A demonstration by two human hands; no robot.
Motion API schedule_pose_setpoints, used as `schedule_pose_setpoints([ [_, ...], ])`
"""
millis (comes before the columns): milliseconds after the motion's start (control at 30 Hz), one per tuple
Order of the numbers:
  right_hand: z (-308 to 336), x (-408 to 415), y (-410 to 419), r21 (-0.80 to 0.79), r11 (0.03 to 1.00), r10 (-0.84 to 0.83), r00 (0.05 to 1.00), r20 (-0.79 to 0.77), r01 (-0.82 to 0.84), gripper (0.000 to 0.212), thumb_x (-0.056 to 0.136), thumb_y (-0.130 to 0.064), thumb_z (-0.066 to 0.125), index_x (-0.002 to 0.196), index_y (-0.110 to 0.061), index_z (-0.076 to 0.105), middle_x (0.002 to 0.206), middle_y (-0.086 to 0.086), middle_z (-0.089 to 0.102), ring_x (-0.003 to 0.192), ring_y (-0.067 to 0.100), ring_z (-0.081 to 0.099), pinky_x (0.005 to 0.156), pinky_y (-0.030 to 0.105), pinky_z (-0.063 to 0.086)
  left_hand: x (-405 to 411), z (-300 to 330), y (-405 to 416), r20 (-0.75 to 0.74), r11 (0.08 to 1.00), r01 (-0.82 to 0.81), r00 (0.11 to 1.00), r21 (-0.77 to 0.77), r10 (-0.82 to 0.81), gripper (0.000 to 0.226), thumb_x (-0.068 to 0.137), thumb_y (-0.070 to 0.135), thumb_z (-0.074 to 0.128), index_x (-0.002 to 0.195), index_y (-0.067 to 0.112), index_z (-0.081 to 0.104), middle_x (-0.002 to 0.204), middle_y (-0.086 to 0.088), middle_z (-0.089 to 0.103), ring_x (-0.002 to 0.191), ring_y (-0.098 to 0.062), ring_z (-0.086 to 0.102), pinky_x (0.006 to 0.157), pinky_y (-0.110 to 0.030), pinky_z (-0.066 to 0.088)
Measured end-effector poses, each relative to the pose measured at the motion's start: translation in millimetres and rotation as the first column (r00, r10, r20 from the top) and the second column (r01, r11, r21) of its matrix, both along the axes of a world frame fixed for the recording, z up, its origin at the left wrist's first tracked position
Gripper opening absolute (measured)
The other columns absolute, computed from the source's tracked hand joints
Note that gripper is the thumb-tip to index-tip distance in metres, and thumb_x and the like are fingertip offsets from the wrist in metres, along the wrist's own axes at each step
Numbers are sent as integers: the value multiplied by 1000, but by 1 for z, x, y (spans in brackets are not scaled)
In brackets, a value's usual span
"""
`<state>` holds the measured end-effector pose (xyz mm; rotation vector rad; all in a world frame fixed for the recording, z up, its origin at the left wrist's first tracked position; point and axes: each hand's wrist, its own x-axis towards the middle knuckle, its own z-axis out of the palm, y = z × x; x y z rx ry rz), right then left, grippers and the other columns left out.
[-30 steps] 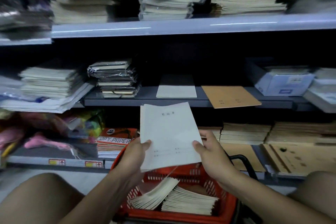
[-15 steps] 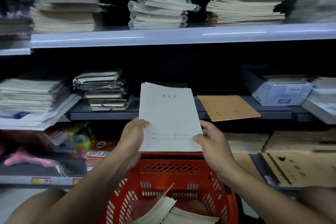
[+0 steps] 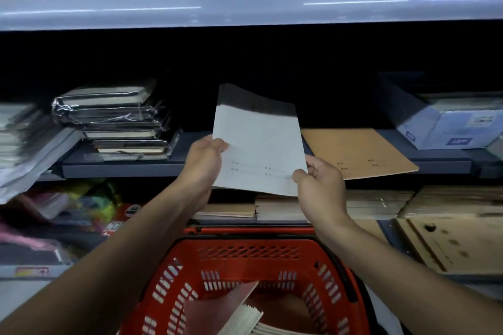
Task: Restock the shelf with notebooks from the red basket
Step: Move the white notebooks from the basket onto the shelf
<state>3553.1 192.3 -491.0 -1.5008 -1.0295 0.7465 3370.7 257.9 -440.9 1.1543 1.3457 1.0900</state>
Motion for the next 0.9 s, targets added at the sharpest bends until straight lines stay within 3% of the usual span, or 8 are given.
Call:
schedule_pose_setpoints([
  [100,8,2,19,0,1000,-14,1000,20,14,26,85,-14,54,92,-29,75,93,3,78,91,39,70,70,41,55,1,0,14,4,999,-19,1000,-31,19,21,104,15,49,92,18,65,85,1,73,81,-20,70,66,-32,51],
  [167,15,3,31,-9,1000,-17,999,32,18,25,85,-13,55,89,-26,76,97,4,78,97,39,69,81,54,59,0,2,23,19,999,-36,999,-39,37,13,98,20,54,94,17,66,91,-3,73,94,-28,70,83,-42,55],
  [267,20,6,44,-20,1000,8,1000,23,-8,33,87,-8,57,83,-34,78,99,1,79,101,36,69,91,56,56,-1,2,38,17,998,-49,999,-48,49,48,77,34,57,119,11,65,116,-12,71,115,-38,65,107,-59,46],
  [400,18,8,59,-28,998,60,996,-60,-62,37,96,-1,55,90,-34,71,84,-24,76,92,20,74,70,40,66,0,2,53,-64,997,-76,995,-15,75,54,85,33,54,134,10,54,128,-11,64,118,-32,61,107,-54,47],
  [533,17,6,74,-48,997,55,998,4,-54,32,98,-5,54,92,-33,68,77,-33,71,77,16,70,62,37,63,1,1,71,-185,994,-88,978,71,99,14,97,18,49,107,10,55,93,1,58,82,-15,56,70,-31,46],
  [633,18,7,87,-67,998,21,991,132,-12,18,92,-11,54,85,-19,68,67,-10,64,57,23,59,58,45,58,-2,1,84,-228,985,-109,964,135,138,15,90,19,57,97,8,63,93,-4,66,83,-20,60,75,-37,50],
  [767,17,8,96,-104,995,37,918,394,4,29,83,-23,54,102,-8,69,69,3,59,58,23,50,54,28,43,-5,-11,102,-284,985,-101,949,138,137,30,72,24,62,92,4,70,98,-17,76,96,-34,72,88,-50,58],
  [900,21,5,89,-84,995,19,749,663,49,45,101,-29,58,141,-10,59,106,14,72,93,31,67,68,33,51,-11,-27,99,-414,977,-46,901,206,129,43,89,26,66,131,22,65,99,2,75,94,-13,68,90,-29,51],
])
